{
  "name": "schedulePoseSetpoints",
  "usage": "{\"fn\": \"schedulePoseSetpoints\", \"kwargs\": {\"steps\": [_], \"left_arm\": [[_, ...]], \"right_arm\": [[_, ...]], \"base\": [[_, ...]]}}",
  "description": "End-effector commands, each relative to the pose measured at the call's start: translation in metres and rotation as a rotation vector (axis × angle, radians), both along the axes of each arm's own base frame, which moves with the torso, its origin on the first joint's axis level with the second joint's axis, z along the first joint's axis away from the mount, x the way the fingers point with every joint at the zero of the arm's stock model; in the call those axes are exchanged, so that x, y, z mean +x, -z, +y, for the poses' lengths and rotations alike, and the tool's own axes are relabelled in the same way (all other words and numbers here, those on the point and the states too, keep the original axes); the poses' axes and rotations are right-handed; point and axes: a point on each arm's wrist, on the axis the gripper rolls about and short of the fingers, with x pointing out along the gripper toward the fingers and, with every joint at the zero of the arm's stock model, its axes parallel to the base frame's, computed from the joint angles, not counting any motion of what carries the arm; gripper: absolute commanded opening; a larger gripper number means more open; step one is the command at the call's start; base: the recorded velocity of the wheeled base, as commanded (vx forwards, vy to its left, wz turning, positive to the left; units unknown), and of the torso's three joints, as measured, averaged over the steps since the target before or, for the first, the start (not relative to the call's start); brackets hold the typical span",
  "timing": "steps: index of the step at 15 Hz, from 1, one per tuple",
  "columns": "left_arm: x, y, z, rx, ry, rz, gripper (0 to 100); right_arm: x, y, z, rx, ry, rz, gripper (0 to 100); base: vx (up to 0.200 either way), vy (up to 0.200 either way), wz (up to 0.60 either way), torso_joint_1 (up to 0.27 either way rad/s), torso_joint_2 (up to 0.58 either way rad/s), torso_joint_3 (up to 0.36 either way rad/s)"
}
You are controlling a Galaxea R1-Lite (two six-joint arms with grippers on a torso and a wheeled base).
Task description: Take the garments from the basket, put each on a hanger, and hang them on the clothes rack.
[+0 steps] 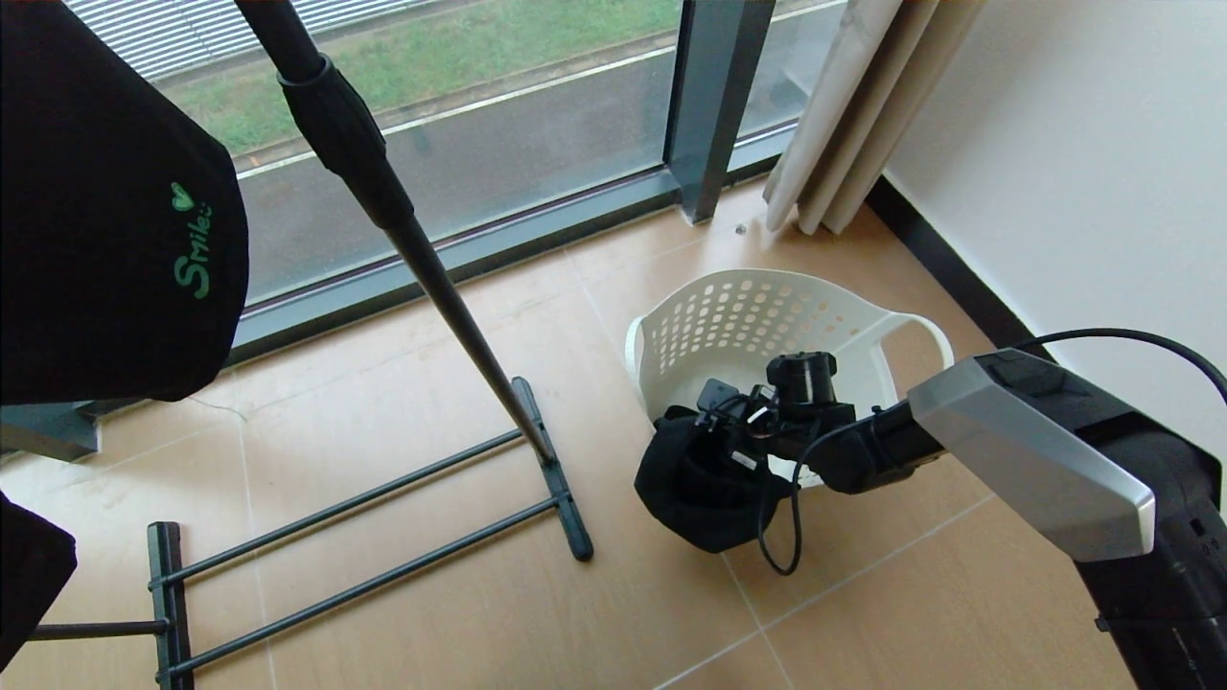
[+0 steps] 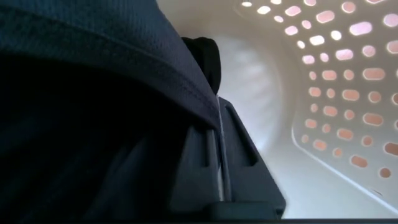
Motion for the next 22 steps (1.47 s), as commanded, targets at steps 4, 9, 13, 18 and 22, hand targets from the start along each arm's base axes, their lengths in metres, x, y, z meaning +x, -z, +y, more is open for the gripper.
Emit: {"fn": "schedulePoseSetpoints", "kwargs": {"steps": [4, 9, 13, 18, 22], "left_arm": [[0.0, 0.0, 0.0, -0.001, 0.0, 0.001, 100], [0.0, 0.0, 0.0, -0.001, 0.003, 0.001, 100], [0.0, 0.0, 0.0, -0.017, -0.002, 0.002, 100], [0.0, 0.0, 0.0, -0.017, -0.002, 0.002, 100], [0.0, 0.0, 0.0, -0.014, 0.0, 0.001, 100]], "right_arm": [[-0.036, -0.069, -0.011, 0.027, -0.006, -0.072, 0], [-0.099, -0.137, -0.017, 0.07, -0.032, -0.171, 0], [-0.192, -0.168, -0.009, 0.133, -0.095, -0.163, 0], [-0.237, -0.158, -0.012, 0.165, -0.055, -0.114, 0], [-0.235, -0.143, -0.011, 0.169, -0.051, -0.124, 0]], "base": [[0.0, 0.0, 0.0, 0.0, 0.0, 0.0], [0.0, 0.0, 0.0, 0.0, 0.0, 0.0], [0.0, 0.0, 0.0, 0.0, 0.0, 0.0], [0.0, 0.0, 0.0, 0.002, 0.0, 0.1], [0.0, 0.0, 0.0, 0.0, 0.0, 0.194]]}}
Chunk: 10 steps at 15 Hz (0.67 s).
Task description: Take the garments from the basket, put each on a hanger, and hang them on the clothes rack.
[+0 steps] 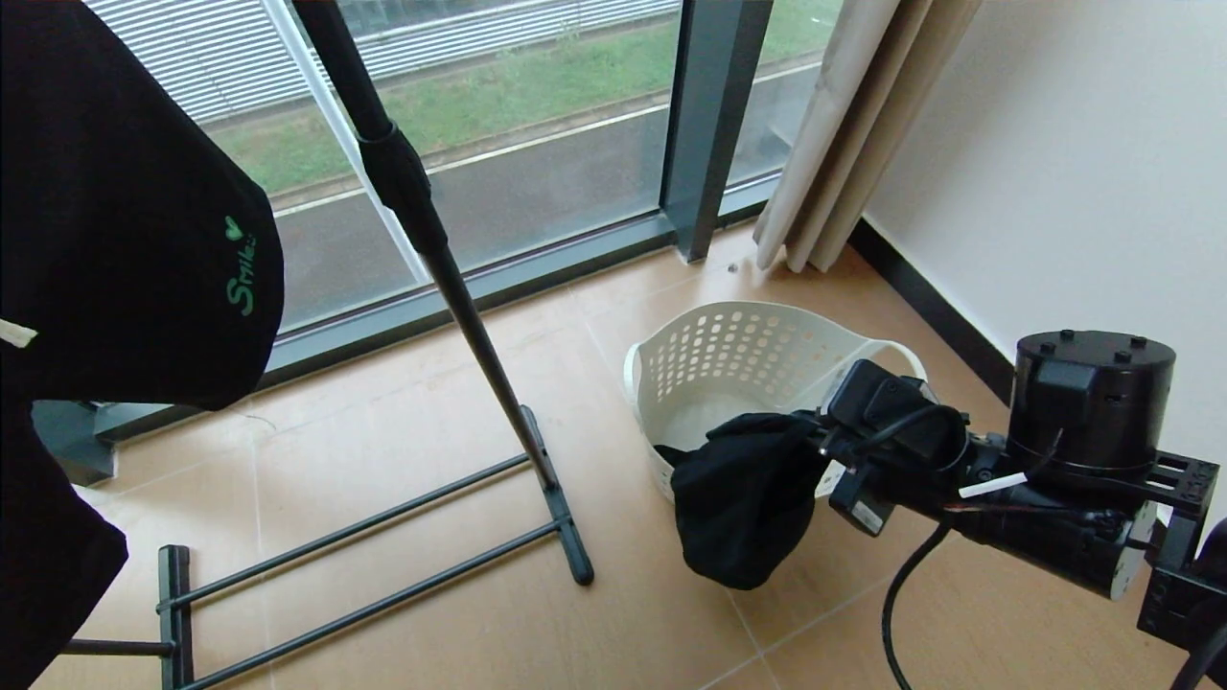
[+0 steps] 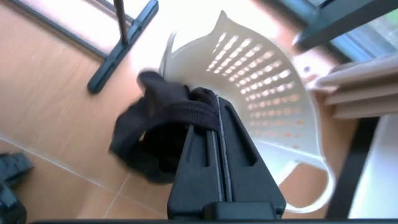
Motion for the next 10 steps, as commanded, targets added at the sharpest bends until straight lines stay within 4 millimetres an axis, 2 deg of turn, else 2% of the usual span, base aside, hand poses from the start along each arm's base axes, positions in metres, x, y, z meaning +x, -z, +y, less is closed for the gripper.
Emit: {"fn": "schedulePoseSetpoints", "kwargs": {"steps": [1, 10], "left_arm": [[0.0001, 0.0, 0.0, -0.001, -0.002, 0.001, 100], [0.0001, -0.0002, -0.0003, 0.065, 0.015, -0.002, 100]], "right_arm": [[0.0035, 0.007, 0.0024, -0.005, 0.0, 0.006, 0], [0.0086, 0.0101, 0.0057, 0.01, -0.008, -0.01, 0]], "base": [[0.0, 0.0, 0.0, 0.002, 0.0, 0.207], [0.0, 0.0, 0.0, 0.0, 0.0, 0.201]]}}
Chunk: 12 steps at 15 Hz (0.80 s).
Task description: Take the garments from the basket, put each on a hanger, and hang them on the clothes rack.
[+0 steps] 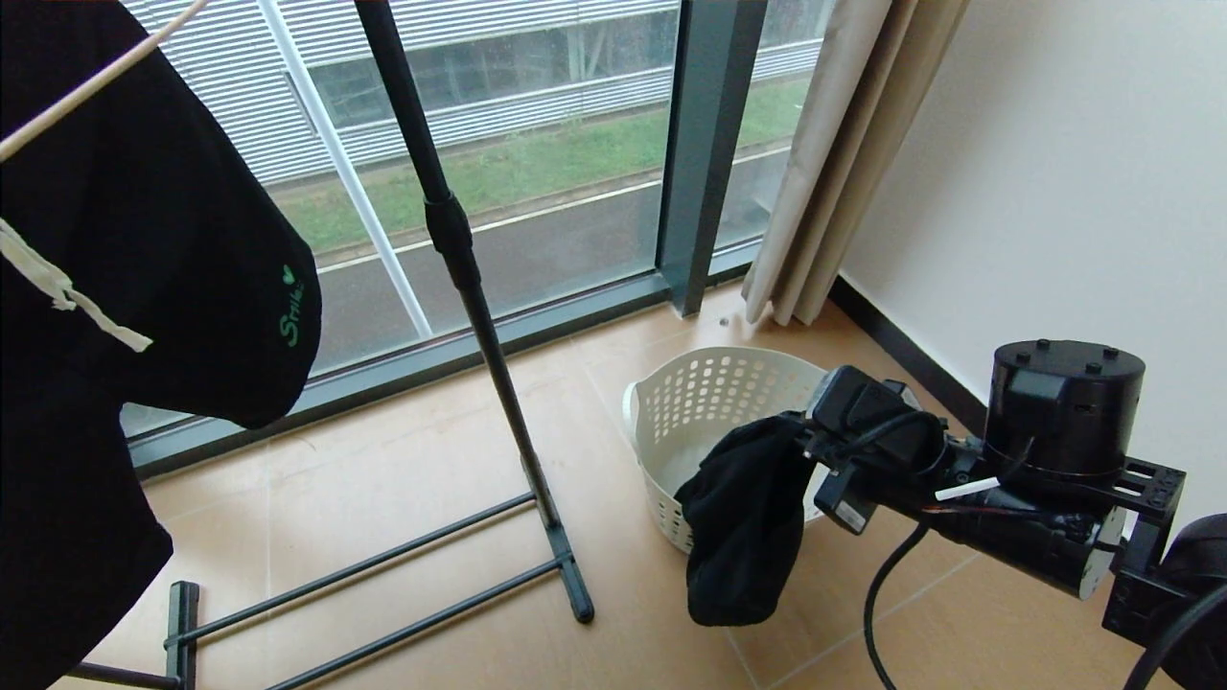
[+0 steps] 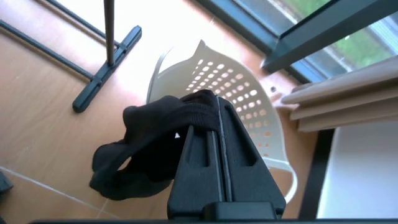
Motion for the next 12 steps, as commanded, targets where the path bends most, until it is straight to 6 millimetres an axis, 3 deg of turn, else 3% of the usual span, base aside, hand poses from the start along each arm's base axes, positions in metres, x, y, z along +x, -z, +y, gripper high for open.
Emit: {"fn": "schedulePoseSetpoints", "kwargs": {"steps": [1, 12], "left_arm": [[0.0001, 0.0, -0.0001, -0.027, 0.003, 0.003, 100], [0.0001, 0.0, -0.0002, -0.035, 0.006, 0.003, 100]], "right_arm": [[0.0009, 0.001, 0.0006, -0.001, -0.002, 0.003, 0], [-0.0015, -0.0015, -0.0008, 0.033, -0.002, -0.05, 0]], "base": [[0.0, 0.0, 0.0, 0.002, 0.01, 0.203], [0.0, 0.0, 0.0, 0.003, 0.0, 0.201]]}}
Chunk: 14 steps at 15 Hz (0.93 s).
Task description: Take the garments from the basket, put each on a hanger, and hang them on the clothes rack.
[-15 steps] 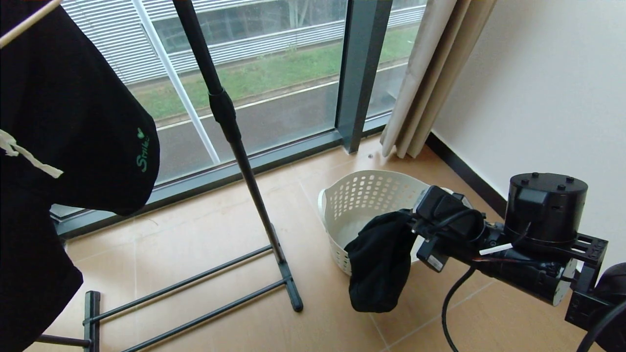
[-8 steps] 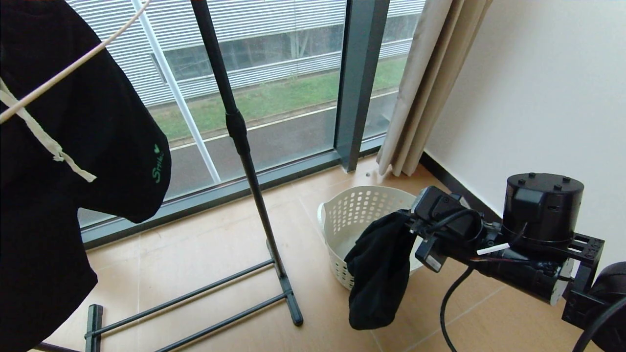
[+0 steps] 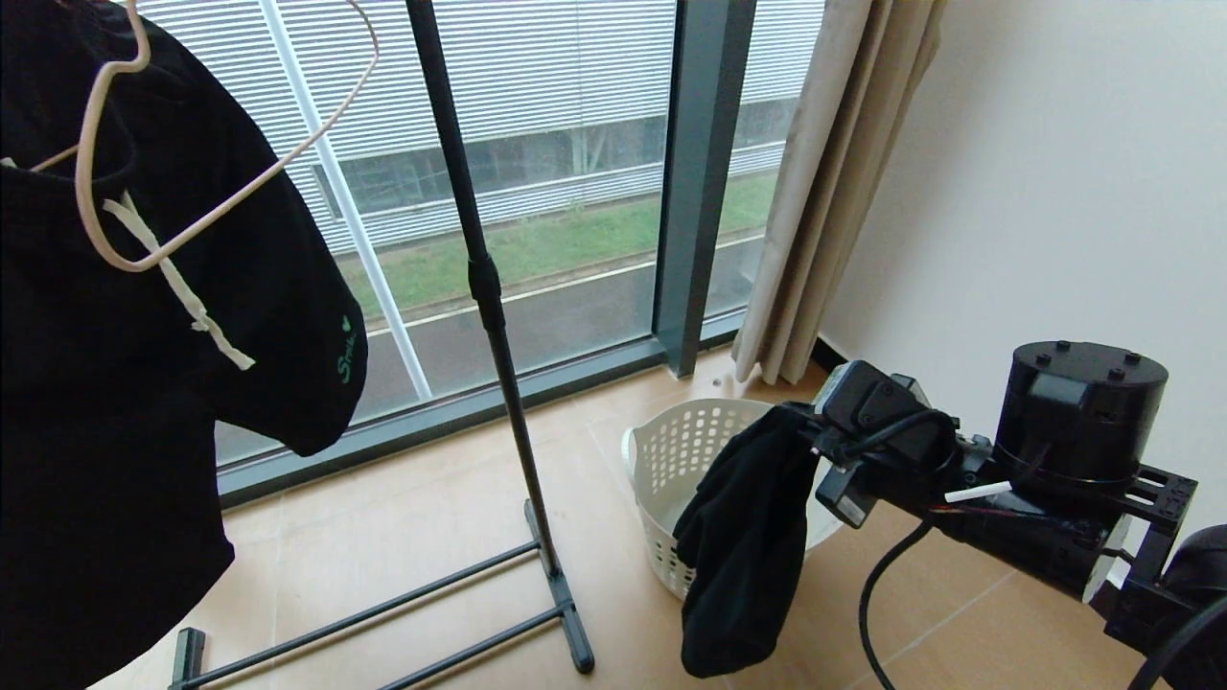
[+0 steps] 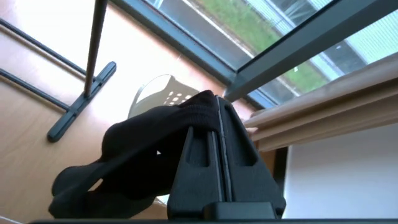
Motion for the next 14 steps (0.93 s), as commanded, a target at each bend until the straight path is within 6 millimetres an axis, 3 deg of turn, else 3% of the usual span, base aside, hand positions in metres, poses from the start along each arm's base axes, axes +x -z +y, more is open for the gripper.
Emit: {"fn": "schedulePoseSetpoints", "kwargs": {"steps": [1, 8, 14], "left_arm": [[0.0001, 0.0, 0.0, 0.0, 0.0, 0.001, 100], [0.0001, 0.0, 0.0, 0.0, 0.0, 0.001, 100], [0.0001, 0.0, 0.0, 0.002, 0.0, 0.001, 100]], "right_arm": [[-0.0002, 0.0011, -0.0001, -0.004, 0.0, 0.003, 0], [0.0066, 0.0055, 0.0029, -0.013, 0.004, 0.017, 0], [0.0071, 0.0085, 0.0032, -0.018, 0.004, 0.025, 0]], "base": [[0.0, 0.0, 0.0, -0.002, 0.0, 0.203], [0.0, 0.0, 0.0, 0.008, -0.02, 0.19], [0.0, 0.0, 0.0, 0.132, -0.41, -0.198]]}}
